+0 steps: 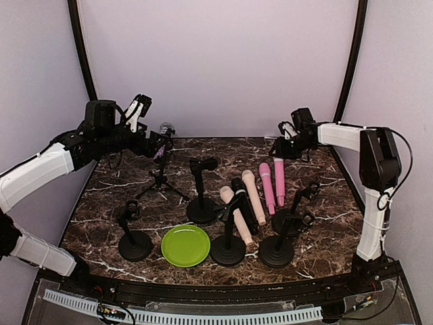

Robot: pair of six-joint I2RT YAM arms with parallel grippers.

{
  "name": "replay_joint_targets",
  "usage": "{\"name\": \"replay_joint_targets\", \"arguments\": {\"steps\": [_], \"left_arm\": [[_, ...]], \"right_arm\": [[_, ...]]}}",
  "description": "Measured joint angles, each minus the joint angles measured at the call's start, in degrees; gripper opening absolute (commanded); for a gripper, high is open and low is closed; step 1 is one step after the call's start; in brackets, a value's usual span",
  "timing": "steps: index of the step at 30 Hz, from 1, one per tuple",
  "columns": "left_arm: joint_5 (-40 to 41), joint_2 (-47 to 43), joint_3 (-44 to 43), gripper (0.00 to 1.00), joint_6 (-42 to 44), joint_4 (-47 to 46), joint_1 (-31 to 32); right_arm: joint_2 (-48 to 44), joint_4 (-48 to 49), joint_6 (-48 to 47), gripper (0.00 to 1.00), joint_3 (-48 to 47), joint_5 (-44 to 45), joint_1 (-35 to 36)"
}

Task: Remove the microphone from the stand
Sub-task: Place the microphone at the center of the board.

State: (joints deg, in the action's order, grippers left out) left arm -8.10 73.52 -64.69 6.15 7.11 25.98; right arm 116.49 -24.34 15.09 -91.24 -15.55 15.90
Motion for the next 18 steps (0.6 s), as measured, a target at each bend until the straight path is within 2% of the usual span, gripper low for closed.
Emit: {"name": "replay_joint_targets", "arguments": {"steps": [4,8,18], "left_arm": [[0.4,0.0,0.0,0.99,0.0,0.2,0.0],[0.4,0.0,0.0,0.99,-0.1,0.3,0.0],[0.2,0.0,0.0,0.99,-0.4,0.3,0.0]], "right_arm": [[3.5,-0.1,2.2,0.37,-0.5,-2.5,0.1],[5.3,0.2,4.1,0.41,-0.5,-3.1,0.6],[7.5,5.3,8.1,0.64,0.8,-2.4,1.7]]}}
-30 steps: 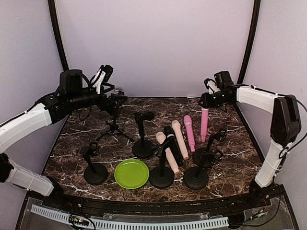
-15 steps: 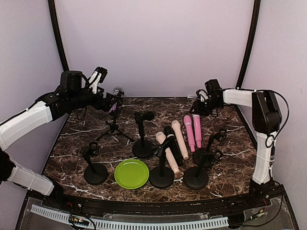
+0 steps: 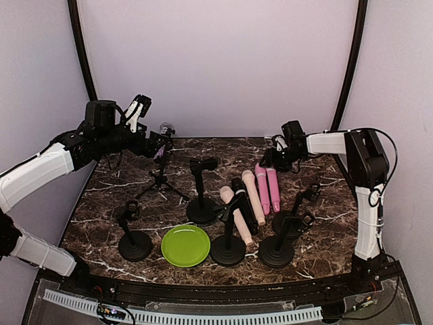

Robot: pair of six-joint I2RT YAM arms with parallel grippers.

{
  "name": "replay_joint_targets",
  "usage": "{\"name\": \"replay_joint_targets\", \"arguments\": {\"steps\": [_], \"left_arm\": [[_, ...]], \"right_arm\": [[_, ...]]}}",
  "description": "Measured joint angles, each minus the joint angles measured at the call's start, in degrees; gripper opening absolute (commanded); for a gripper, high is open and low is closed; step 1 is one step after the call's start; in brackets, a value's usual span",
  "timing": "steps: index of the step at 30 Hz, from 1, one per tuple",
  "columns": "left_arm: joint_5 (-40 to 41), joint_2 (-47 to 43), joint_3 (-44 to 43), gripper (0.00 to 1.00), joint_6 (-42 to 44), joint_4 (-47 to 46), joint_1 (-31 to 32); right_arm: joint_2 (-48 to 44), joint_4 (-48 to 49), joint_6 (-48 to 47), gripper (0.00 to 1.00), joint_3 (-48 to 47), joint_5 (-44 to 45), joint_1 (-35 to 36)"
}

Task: Remove the microphone from the stand
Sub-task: Place the microphone at the center of the board.

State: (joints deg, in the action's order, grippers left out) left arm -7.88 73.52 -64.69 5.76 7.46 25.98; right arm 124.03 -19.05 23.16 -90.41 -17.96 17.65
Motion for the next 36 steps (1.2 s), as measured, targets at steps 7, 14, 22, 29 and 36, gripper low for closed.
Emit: {"name": "replay_joint_targets", "arguments": {"steps": [7,14,22,29,36], "left_arm": [[0.0,0.0,0.0,0.99,0.0,0.0,0.0],[-0.1,0.0,0.0,0.99,0.0,0.0,0.0],[-0.2,0.0,0.0,0.99,0.0,0.0,0.0],[-1.5,0.0,0.0,0.99,-1.0,0.0,0.0],[-2.1,0.0,0.0,0.99,-1.7,0.0,0.0]], "right_arm": [[0.0,2.4,1.2,0.72,1.4,1.0,0.2],[-2.9,4.5,1.1,0.73,5.3,5.1,0.2],[-3.6,4.7,0.9,0.74,6.2,6.5,0.1],[-5.0,5.8,0.9,0.8,8.2,9.2,0.2],[-6.6,6.2,0.9,0.81,10.3,12.8,0.1]]}}
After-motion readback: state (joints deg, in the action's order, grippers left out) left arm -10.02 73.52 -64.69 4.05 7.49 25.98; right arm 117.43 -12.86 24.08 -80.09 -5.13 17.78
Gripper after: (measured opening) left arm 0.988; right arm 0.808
